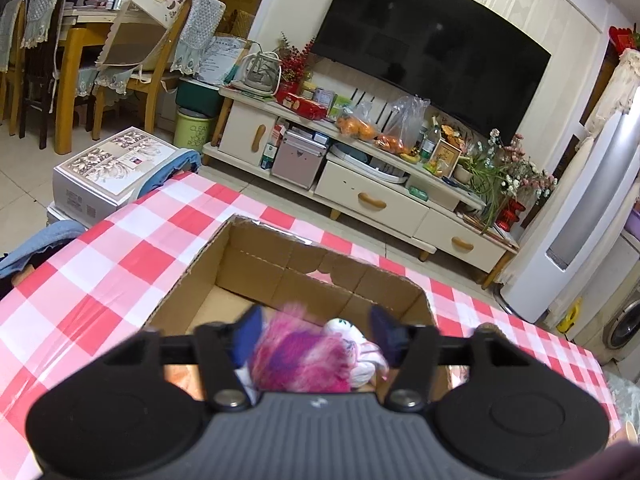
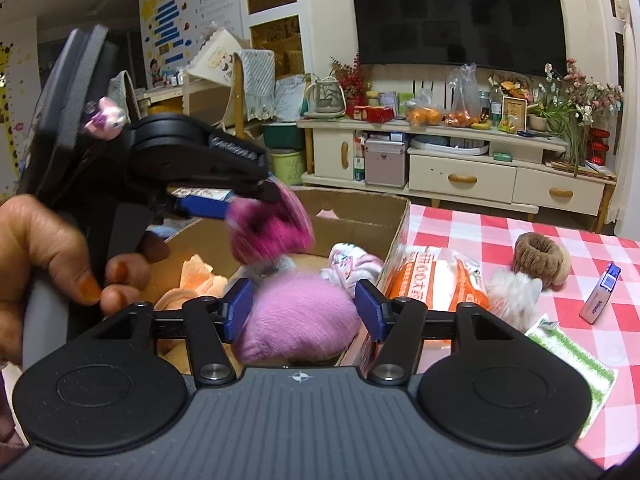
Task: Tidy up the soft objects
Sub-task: 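Open both tools over the box to drop the knitted ball and towel, then move both tools back toward the remaining items on the table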
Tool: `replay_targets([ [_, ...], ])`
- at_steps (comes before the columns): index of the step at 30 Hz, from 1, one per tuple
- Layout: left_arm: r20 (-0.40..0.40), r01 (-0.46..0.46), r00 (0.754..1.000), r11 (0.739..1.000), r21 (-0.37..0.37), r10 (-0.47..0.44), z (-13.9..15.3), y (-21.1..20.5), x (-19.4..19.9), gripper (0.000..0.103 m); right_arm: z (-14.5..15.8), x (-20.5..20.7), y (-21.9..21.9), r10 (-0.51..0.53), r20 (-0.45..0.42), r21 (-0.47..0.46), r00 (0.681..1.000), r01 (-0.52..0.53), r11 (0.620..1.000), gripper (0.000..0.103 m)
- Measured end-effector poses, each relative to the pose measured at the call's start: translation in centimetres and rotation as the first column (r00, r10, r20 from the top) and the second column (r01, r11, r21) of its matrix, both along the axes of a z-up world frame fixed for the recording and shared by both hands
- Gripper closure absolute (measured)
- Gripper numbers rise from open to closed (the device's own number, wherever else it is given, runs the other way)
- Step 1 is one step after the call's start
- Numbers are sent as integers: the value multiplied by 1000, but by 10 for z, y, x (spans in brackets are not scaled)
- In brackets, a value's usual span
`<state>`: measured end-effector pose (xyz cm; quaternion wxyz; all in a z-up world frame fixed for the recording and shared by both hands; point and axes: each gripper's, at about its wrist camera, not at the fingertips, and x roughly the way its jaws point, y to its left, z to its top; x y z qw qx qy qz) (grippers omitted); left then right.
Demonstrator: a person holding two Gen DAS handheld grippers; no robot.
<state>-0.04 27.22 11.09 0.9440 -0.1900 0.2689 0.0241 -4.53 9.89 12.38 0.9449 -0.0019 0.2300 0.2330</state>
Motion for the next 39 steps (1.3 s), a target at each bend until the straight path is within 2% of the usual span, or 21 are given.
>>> replay_targets([
  [1,4,-2,1000,1000,7,2,2,-1,-1,30,1,-1,-2,0,5,6,1000,0,1000,9],
  [2,10,-3,1000,1000,18,2,3,-4,-2,28,2,-4,-3,1,10,15,1000,-1,1000,7],
  [9,25,-8,1000,998,64,6,9,-13,-6,15,-1,-16,-15,-33,27,42,999,32,999,2],
  [15,22,5,1000,997,83,-7,10,-23,-6,13,-2,-14,-31,-90,19,76,996,88,993,1],
  [20,24,22,999,994,105,-25,12,-36,-8,8,-1,-18,-45,-138,22,99,990,135,986,0],
  [30,15,50,999,990,132,-52,13,-58,-11,3,-5,-25,-66,-193,8,119,981,190,975,0],
  [39,9,63,998,988,142,-65,14,-74,-13,1,-7,-24,-83,-273,2,180,962,268,946,0],
])
